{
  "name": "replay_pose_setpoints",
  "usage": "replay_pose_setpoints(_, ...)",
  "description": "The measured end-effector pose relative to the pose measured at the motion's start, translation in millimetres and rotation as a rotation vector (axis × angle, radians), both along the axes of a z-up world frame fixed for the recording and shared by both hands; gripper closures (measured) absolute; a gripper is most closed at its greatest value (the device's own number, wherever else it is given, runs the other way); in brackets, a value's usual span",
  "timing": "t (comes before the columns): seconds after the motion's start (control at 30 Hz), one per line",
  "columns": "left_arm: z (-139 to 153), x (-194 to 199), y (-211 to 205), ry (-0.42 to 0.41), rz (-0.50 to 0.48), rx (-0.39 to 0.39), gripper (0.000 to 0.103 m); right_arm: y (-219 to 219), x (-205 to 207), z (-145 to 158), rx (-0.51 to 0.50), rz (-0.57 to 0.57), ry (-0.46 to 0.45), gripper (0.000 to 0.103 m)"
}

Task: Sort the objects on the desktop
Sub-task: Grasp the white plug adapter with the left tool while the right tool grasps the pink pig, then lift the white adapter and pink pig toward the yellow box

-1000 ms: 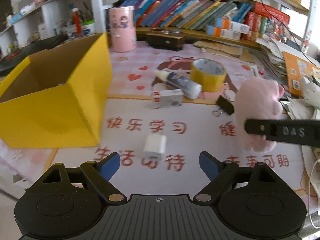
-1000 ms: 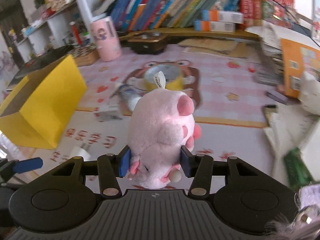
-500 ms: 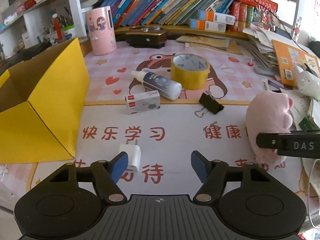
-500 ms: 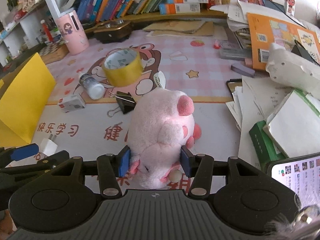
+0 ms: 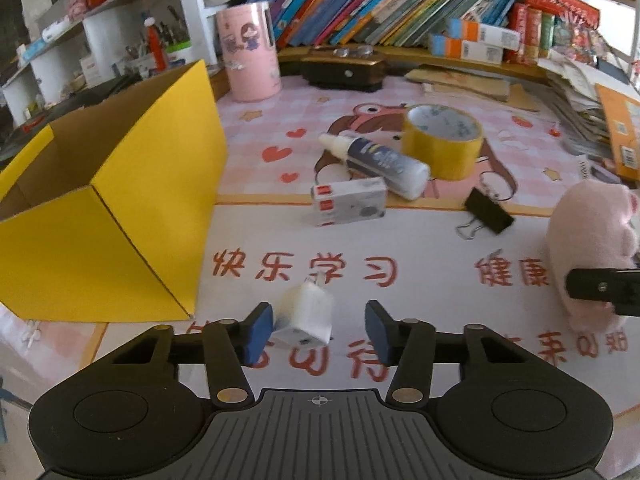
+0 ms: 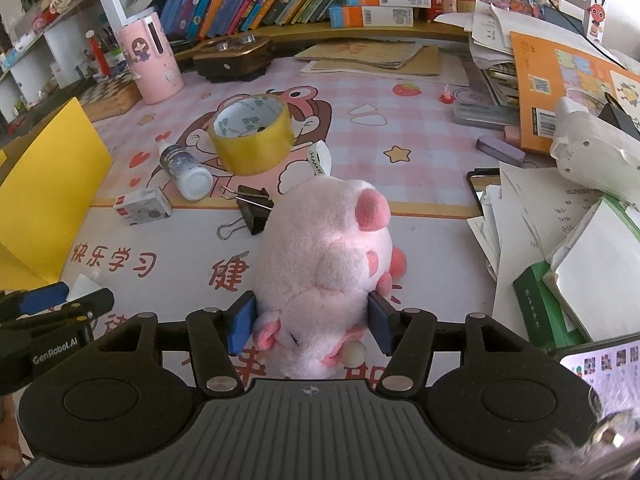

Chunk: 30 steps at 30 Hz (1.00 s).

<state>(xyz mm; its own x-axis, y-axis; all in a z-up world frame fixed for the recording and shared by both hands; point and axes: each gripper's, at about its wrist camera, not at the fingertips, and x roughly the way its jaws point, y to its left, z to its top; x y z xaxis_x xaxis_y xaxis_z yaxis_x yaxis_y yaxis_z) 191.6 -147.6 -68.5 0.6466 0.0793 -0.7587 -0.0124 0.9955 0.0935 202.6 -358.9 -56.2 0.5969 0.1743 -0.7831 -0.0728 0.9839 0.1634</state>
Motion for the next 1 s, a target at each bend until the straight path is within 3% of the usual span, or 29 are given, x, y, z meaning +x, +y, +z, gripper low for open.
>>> replay_pose_setpoints(0.27, -9.4, 7.3, 7.0, 0.008, 0.010, -0.025, 0.066, 1.9, 7.5, -1.4, -0.011, -0.013, -0.006, 0.046)
replay_pose_setpoints(0.47, -9.6, 10.6, 10.2, -0.002, 0.001, -0.025, 0.079, 1.3, 13.8, -2.4, -0.030, -0.046, -0.013, 0.034)
replay_pose_setpoints(0.57, -9.4, 10.5, 12.8, -0.005, -0.011, -0.032, 0.079, 1.1, 18.1, -3.6, -0.044, -0.069, -0.021, 0.031)
replay_pose_setpoints(0.63, -8.0, 9.1, 14.7, -0.006, -0.015, -0.043, 0.079, 0.4, 20.4, -4.5, -0.039, -0.080, -0.019, 0.032)
replay_pose_setpoints(0.77, 0.1, 3.3, 18.9, -0.026, -0.025, -0.070, 0.079, 4.4, 18.0, -0.4, -0.037, -0.069, -0.036, 0.053)
replay_pose_setpoints(1.0, 22.8, -12.5, 22.3, -0.089, -0.067, -0.145, 0.079, 16.6, 4.0, 10.0, -0.017, -0.036, -0.042, 0.055)
